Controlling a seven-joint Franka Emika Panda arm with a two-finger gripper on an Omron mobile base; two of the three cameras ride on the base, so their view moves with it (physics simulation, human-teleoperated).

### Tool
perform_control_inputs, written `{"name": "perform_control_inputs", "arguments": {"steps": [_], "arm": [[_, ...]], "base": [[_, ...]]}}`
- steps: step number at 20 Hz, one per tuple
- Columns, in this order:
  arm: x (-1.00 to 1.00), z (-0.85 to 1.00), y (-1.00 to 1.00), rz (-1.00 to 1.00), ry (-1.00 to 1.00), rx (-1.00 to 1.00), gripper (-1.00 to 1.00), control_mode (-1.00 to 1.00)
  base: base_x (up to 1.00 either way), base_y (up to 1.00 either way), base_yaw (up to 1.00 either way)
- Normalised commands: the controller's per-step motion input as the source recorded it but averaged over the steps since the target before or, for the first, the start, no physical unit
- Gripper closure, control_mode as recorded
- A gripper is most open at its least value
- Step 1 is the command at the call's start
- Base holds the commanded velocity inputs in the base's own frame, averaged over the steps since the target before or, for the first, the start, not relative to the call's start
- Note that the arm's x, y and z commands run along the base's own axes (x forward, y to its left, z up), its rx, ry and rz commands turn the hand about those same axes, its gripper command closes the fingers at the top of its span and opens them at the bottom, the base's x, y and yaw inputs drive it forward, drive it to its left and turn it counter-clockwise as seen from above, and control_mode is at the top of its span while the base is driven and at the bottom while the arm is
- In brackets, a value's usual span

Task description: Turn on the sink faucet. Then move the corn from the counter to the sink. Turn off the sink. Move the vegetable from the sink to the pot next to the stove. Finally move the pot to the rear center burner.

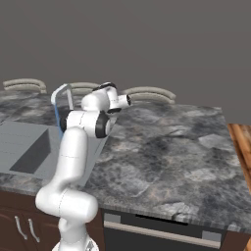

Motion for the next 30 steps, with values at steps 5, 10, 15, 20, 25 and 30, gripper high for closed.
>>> {"name": "perform_control_inputs", "arguments": {"steps": [5, 10, 15, 20, 25, 30], "arm": [[-0.49, 0.00, 0.22, 0.01, -0.11, 0.00, -1.00, -1.00], [-0.76, 0.00, 0.00, 0.00, -0.12, 0.00, -1.00, -1.00], [-0.52, 0.15, 0.01, 0.00, -0.07, 0.00, -1.00, -1.00], [0.01, 0.14, 0.18, 0.00, 0.00, 0.00, -1.00, -1.00], [0.16, 0.02, 0.01, 0.00, 0.00, 0.00, -1.00, -1.00], [0.15, 0.00, -0.05, 0.00, 0.00, 0.00, -1.00, -1.00]], "base": [[0.00, 0.00, 0.00], [0.00, 0.00, 0.00], [0.00, 0.00, 0.00], [0.00, 0.00, 0.00], [0.00, 0.00, 0.00], [0.00, 0.00, 0.00]]}}
